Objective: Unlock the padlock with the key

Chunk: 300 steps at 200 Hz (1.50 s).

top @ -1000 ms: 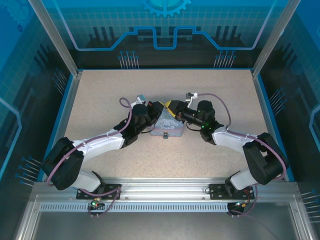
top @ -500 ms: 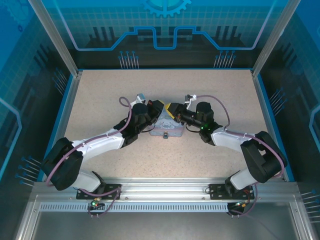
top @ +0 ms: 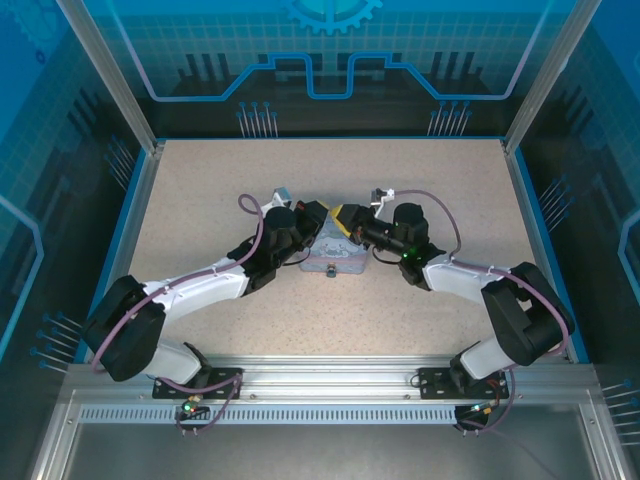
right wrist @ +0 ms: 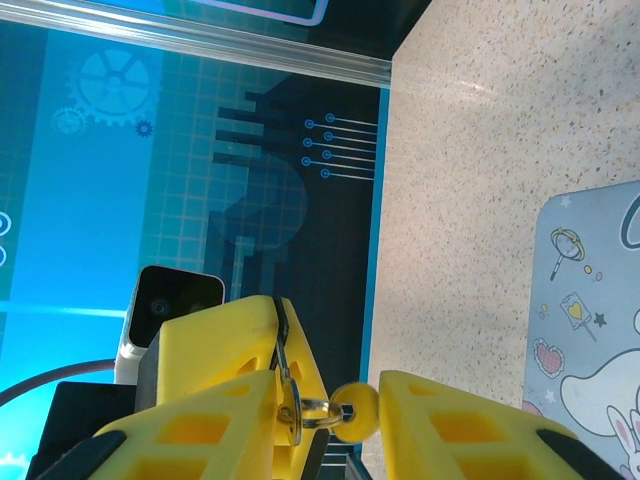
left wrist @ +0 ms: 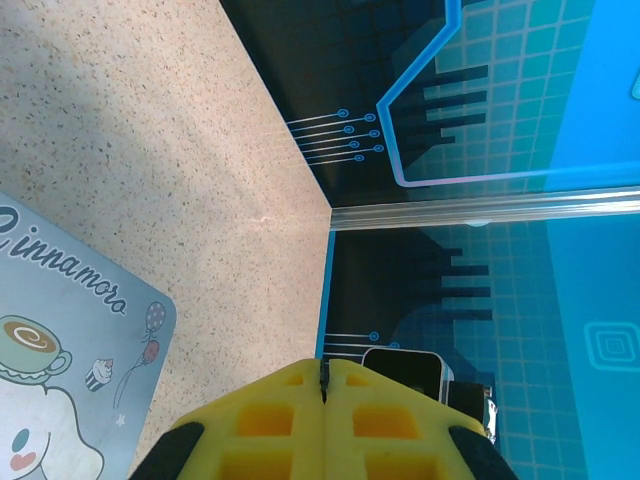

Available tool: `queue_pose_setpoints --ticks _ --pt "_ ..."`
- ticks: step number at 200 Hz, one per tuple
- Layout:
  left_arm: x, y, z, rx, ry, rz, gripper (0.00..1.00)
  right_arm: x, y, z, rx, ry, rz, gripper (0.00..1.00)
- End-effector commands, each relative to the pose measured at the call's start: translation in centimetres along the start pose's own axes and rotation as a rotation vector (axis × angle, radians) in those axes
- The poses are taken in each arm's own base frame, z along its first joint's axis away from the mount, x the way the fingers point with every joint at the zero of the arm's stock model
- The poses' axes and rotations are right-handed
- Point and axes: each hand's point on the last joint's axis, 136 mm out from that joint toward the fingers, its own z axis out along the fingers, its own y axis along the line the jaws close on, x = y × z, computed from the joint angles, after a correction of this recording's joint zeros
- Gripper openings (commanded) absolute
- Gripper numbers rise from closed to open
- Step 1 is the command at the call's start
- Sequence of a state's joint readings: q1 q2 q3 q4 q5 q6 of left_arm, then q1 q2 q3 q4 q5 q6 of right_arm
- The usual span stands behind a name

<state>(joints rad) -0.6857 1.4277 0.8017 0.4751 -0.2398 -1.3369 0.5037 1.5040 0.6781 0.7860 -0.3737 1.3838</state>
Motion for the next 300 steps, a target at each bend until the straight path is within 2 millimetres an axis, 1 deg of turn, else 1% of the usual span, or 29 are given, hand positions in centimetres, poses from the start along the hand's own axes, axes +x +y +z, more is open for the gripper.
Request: queue_pose_setpoints --ticks 1,27,64,139,194,224,264,277,300 --pt "-0.5 -2.4 -0.7 0.052 -0.025 -0.004 0.00 -1.1 1.7 -0.5 -0.036 -0.035 -0.039 0.34" --pt "-0.5 -2.4 -0.7 0.053 -0.024 -0.004 0.00 -1.5 1.6 -0.9 -0.026 -0.048 -0.043 0.35" --pt "-0.5 -2.4 -0.7 0.054 -0.023 -0.004 0.00 -1.5 2.1 -0.4 -0.041 -0.038 -0.050 0.34" --pt "-0.6 -2.4 -0.8 0.054 -0.029 -0.007 0.00 -0.4 2.1 0.7 -0.049 -0.003 -0.043 0.30" --pt "-0.6 -2.3 -0.7 0.052 -0.033 -0.005 0.00 0.1 1.8 0.9 -0.045 0.010 -0.043 0.26" --pt "-0.7 -2.4 -0.8 0.053 -0.035 -0.006 0.00 0.2 1.4 0.7 -0.037 0.007 -0.041 0.16" --pt "-0.6 -2.1 -0.9 0.046 -0.035 -0.005 0.00 -0.2 1.6 0.5 -0.038 0.001 -0.042 0.02" --pt "-0.8 -2.0 -1.1 0.042 -0.040 -0.006 0.00 -0.6 1.6 0.4 -0.035 -0.007 -0.043 0.00" --pt "-0.9 -1.8 -1.4 0.038 -0.044 -0.006 0.00 -1.1 1.7 0.3 -0.034 -0.012 -0.044 0.00"
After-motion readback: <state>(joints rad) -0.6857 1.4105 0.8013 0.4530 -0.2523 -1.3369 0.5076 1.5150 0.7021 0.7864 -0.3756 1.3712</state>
